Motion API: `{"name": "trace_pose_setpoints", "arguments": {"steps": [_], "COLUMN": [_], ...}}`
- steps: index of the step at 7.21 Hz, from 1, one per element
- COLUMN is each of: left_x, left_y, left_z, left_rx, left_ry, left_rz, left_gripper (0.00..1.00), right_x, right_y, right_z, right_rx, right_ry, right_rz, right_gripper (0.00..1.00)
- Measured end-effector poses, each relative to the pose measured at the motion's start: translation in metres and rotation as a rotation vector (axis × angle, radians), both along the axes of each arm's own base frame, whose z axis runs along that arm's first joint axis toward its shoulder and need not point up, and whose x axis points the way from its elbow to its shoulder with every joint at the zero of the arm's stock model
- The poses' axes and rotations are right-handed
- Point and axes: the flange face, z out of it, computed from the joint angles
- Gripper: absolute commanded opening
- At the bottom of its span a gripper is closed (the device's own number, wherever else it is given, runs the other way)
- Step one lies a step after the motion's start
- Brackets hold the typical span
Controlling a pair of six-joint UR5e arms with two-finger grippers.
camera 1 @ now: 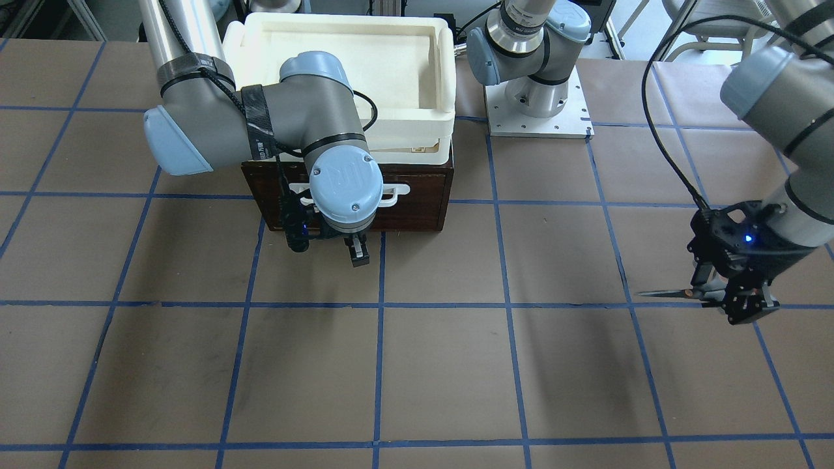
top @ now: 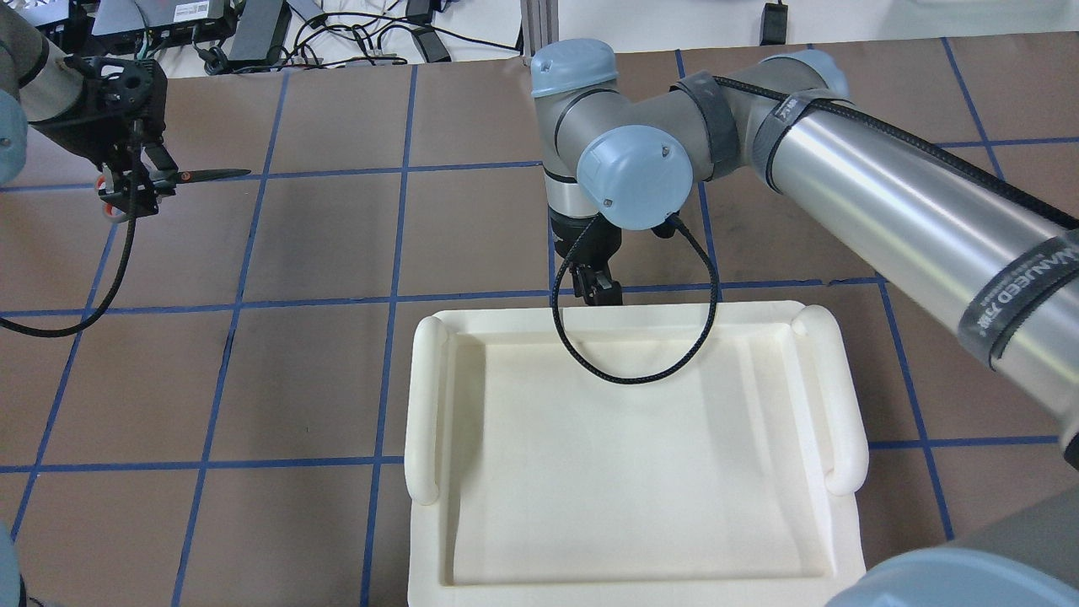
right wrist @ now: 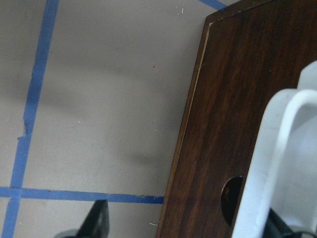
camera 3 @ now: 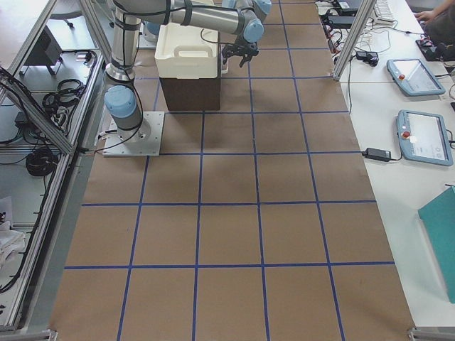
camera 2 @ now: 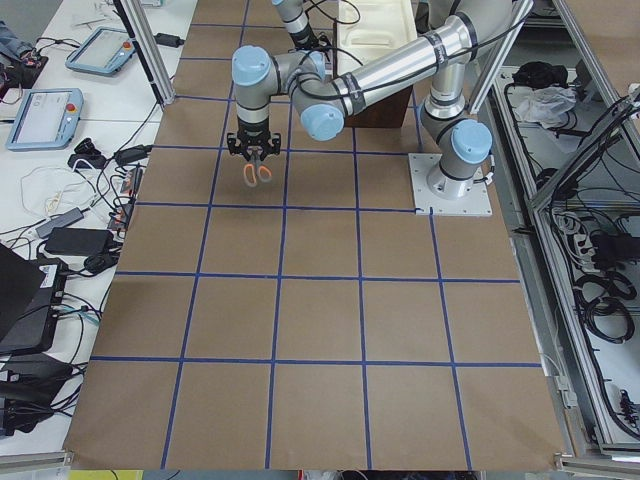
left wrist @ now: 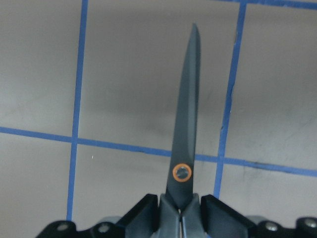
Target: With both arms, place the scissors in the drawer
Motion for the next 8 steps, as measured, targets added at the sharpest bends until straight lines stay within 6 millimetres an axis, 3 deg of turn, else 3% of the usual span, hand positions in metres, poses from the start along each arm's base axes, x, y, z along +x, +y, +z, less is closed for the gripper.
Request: {"name": "trace_pose_setpoints", "arguments": {"steps": [3, 5, 6, 8], "left_x": [-0.081, -0.124, -0.145, -0.17], "left_y": [0.04, 0.053, 0.058, 0.062], "left_z": [0.069, 0.11, 0.122, 0.12], "left_rx": [0.011, 0.06, 0.07, 0.101], "left_ry": [0.02, 0.004, -0.021, -0.065], "left_rz": [0.09, 0.089, 0.057, 0.007], "left_gripper": [0.19, 0.19, 0.19, 0.2], "right_x": [0.001, 0.003, 0.003, 0.001], "right_y": [-0.003, -0.009, -0.011, -0.014], "right_z": [0.001, 0.004, 0.004, 0.005], "right_rx": [-0.02, -0.066, -0.078, -0.085], "right_ry": [-0.025, -0.042, -0.047, -0.058], "right_rz": [0.047, 0.052, 0.054, 0.074], "right_gripper": [1.0, 1.0, 1.0, 1.0]}}
